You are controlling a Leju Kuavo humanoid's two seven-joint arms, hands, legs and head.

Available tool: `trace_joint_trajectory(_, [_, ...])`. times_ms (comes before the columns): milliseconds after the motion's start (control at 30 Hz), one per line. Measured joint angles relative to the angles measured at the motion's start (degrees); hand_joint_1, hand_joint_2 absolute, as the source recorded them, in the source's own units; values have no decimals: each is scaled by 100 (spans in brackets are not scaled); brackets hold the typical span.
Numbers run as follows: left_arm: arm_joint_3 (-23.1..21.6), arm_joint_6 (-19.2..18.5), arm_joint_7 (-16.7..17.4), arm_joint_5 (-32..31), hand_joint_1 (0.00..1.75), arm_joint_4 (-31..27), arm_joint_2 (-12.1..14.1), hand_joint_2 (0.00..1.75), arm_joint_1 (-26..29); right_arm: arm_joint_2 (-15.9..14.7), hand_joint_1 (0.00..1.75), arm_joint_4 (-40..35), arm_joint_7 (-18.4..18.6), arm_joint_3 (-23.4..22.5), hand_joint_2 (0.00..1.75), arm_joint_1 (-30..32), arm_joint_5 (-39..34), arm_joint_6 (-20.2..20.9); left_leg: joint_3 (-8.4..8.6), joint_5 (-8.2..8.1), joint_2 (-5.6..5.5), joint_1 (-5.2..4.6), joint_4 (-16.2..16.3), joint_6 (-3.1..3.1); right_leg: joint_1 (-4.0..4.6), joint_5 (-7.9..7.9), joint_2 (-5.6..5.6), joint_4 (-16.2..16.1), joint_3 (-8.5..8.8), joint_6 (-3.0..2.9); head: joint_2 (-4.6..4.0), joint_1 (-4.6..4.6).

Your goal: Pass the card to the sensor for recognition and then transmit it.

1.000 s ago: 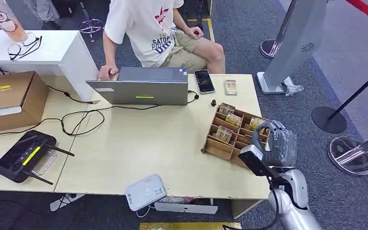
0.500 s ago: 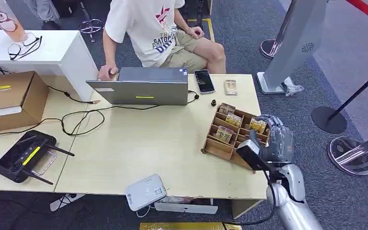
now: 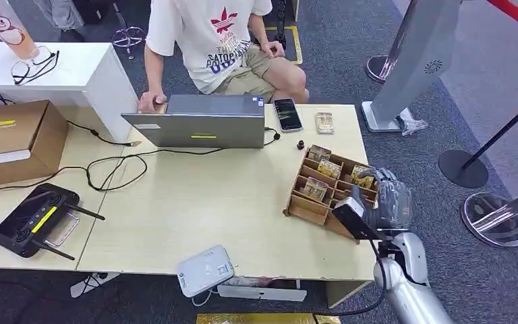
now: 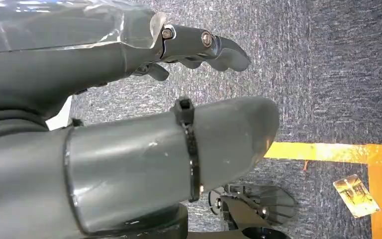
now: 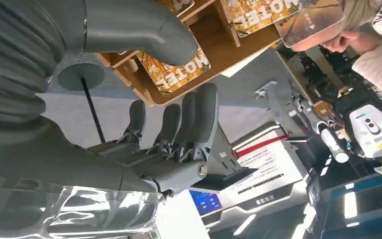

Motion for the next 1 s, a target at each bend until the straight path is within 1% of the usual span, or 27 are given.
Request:
trace_joint_trajectory(33, [2,0,-4,0,0,0,0,0,0,0,105,0,0,-2,175,4,2,-2,0,0,0,0,0,0,0,0,0,0,0,0,0,0])
trace_joint_trajectory(100, [2,0,-4,2,0,0,0,0,0,0,103,0,0,-17,175,14,7,-7,0,0,0,0,0,0,0,0,0,0,0,0,0,0])
trace_joint_trajectory(133, [4,0,-4,2,0,0,0,0,0,0,99,0,0,-26,175,20,7,-7,0,0,0,0,0,0,0,0,0,0,0,0,0,0])
trace_joint_trajectory(167, [4,0,-4,2,0,0,0,0,0,0,103,0,-2,-42,175,25,7,-7,0,0,0,0,0,0,0,0,0,0,0,0,0,0])
trace_joint_trajectory(200, [4,0,-4,2,0,0,0,0,0,0,99,0,0,-53,175,29,7,-7,0,0,0,0,0,0,0,0,0,0,0,0,0,0])
trace_joint_trajectory(300, [4,0,-7,2,0,0,0,0,0,0,99,0,0,-70,175,46,9,-9,0,0,0,0,0,0,0,0,0,0,0,0,0,0])
trace_joint_trajectory(367, [7,0,-7,2,0,0,0,0,0,0,96,0,-2,-77,175,64,9,-7,0,0,0,0,0,0,0,0,0,0,0,0,0,2])
trace_joint_trajectory(433, [7,0,-24,0,0,2,0,0,0,0,96,0,-2,-81,175,81,9,-7,0,0,0,0,0,0,0,0,0,0,0,0,0,0])
trace_joint_trajectory(467, [7,0,-33,0,0,0,0,0,0,0,99,0,0,-83,175,91,9,-7,0,0,0,0,0,0,0,0,0,0,0,0,0,2])
trace_joint_trajectory(533, [7,0,-37,0,0,0,0,0,0,0,94,0,0,-85,175,106,9,-7,0,0,0,0,0,0,0,0,0,0,0,0,0,0])
trace_joint_trajectory(667, [7,-2,-37,2,0,2,2,0,0,0,98,4,-2,-85,175,124,9,-2,0,0,0,0,0,0,0,0,0,0,0,0,0,0])
trace_joint_trajectory(733, [9,-4,-37,4,0,0,7,0,0,0,94,4,-9,-85,175,132,11,2,0,0,0,0,0,0,0,0,0,0,0,0,0,0])
trace_joint_trajectory(833, [11,-4,-37,4,0,2,9,0,1,2,94,-20,-24,-81,175,162,26,2,0,0,0,0,0,0,0,0,0,0,0,0,0,2])
trace_joint_trajectory(867, [13,-4,-37,4,0,2,9,0,2,2,91,-33,-26,-81,175,170,26,4,0,0,0,0,0,0,0,0,0,0,0,0,0,0])
trace_joint_trajectory(1000, [39,-4,-37,13,0,2,9,0,2,2,89,-149,-33,-72,175,221,35,22,0,0,0,0,0,0,0,0,0,0,0,0,0,0])
